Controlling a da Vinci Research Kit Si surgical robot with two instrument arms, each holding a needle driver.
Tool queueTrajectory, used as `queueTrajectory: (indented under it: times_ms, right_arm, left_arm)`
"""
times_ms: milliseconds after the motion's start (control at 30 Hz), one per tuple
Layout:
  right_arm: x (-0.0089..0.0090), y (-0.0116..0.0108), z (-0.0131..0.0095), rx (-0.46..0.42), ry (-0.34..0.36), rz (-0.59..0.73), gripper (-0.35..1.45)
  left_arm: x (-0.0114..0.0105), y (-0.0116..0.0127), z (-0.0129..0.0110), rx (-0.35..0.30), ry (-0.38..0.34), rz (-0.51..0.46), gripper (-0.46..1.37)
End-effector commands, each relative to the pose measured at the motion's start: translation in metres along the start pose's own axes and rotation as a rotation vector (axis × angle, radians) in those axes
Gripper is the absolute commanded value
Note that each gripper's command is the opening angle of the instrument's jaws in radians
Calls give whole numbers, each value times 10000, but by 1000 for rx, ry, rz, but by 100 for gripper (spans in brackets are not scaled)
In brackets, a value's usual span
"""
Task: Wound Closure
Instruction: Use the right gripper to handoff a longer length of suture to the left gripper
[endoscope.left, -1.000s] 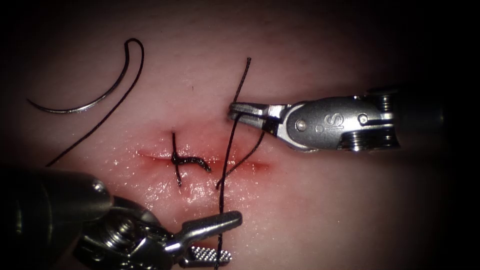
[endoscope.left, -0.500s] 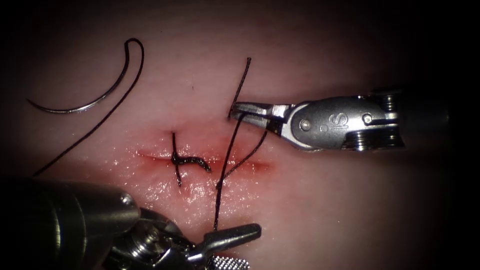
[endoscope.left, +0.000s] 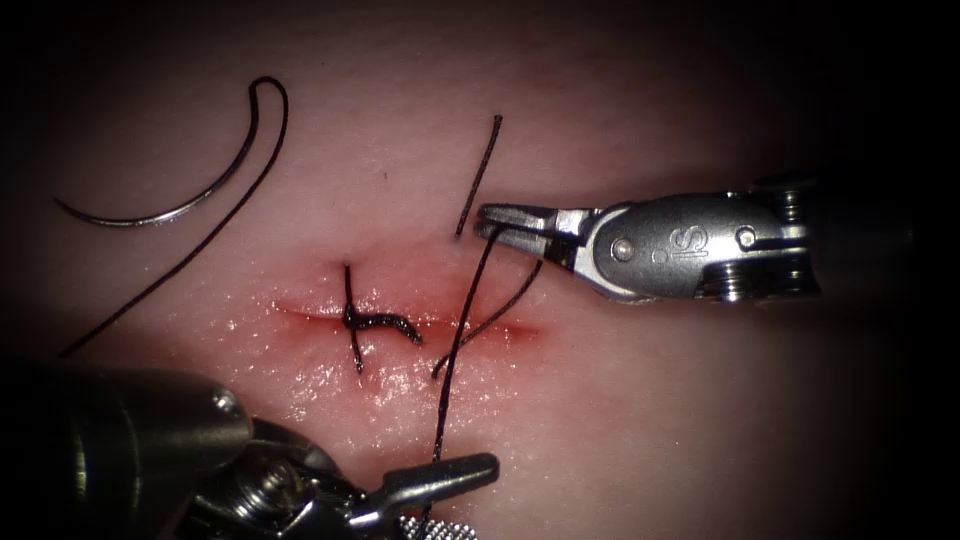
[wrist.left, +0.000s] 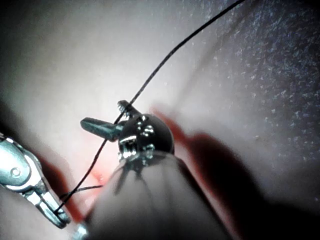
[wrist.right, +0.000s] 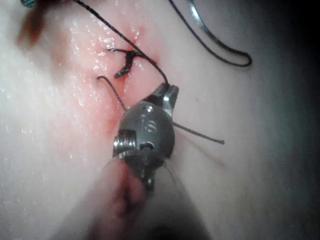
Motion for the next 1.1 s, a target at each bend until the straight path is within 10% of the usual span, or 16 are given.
queueTrajectory:
  times_ms: [33,133,500,667,900,1100]
  right_arm:
    - [0,0,0,-2,0,0,-35]
    - [0,-1,0,-2,0,0,-35]
    - [2,-5,-2,6,-4,29,-35]
    - [7,-13,-8,32,10,106,78]
    - [19,-22,-17,50,18,161,128]
    - [23,-27,-22,61,24,174,131]
  left_arm:
    - [1,1,-1,-3,1,0,14]
    - [3,2,-1,-19,-4,-4,-35]
    - [-9,-10,-29,-47,-43,68,-35]
    - [-21,-31,-63,19,-92,73,-35]
    - [-31,-50,-98,79,-129,77,-35]
    - [-32,-56,-115,100,-147,78,-35]
